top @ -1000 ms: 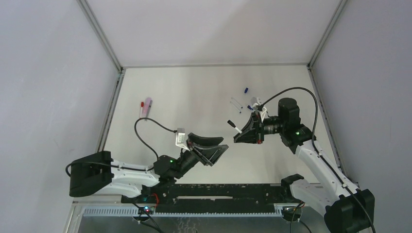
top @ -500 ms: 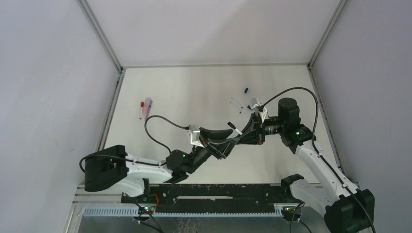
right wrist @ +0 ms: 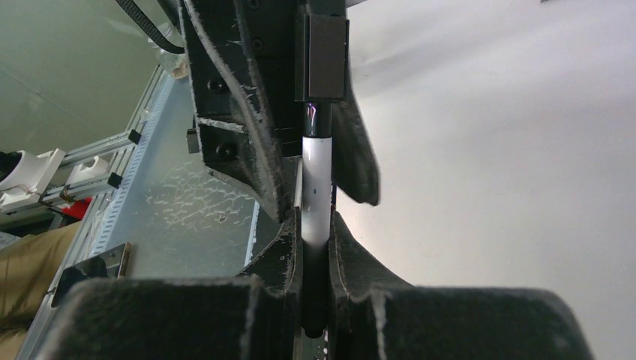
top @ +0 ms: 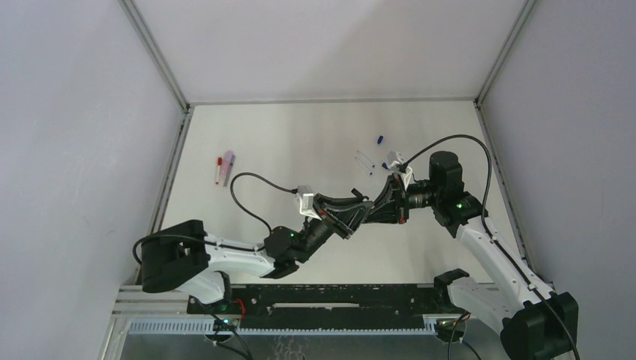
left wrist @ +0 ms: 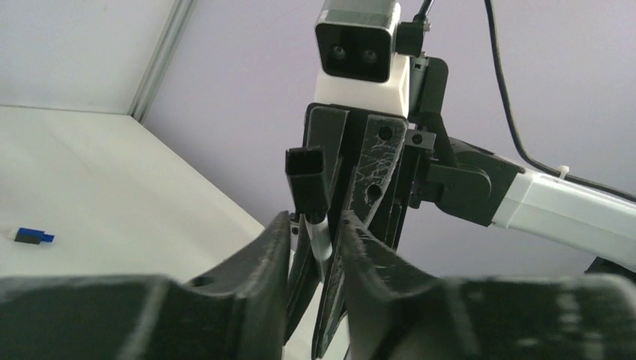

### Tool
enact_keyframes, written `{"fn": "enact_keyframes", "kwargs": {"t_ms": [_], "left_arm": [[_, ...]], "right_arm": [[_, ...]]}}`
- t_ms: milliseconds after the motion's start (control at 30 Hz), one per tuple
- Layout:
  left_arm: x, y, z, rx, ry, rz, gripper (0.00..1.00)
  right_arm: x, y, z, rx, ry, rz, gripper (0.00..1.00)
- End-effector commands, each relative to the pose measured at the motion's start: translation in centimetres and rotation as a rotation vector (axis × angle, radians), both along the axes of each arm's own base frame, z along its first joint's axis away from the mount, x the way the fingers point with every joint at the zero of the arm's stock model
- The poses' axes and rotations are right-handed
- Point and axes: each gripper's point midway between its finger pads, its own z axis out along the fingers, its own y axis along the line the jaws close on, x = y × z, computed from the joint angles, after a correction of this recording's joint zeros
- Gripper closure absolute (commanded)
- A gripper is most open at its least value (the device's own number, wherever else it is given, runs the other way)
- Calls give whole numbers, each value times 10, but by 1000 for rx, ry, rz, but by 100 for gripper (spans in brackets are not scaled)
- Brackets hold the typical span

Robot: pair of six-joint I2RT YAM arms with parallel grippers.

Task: Insert the pens into the pen caps
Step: Place the pen at the center of the board.

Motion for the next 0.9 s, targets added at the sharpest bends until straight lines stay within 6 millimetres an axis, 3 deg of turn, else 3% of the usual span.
{"fn": "enact_keyframes", "kwargs": {"t_ms": [0,200,467,567,767,867], "left_arm": [[2,-3,26,-84,-12,-12,72],[1,-7,26,-87,-11,-32,98],[2,-1,21,-81,-3,-29,100],[2,2,19,-75,-1,-26,100],[2,9,14,-61,-6,-21,100],[2,15,10,-54,-5,-10,100]], "right_arm": [[1,1,16,28,-76,19,100],[0,1,17,30,-77,20,100],[2,1,15,25,-77,15,100],[1,1,14,23,-85,19,93],[-1,3,7,13,-94,34,59],[0,4,4,6,-97,32,48]]}}
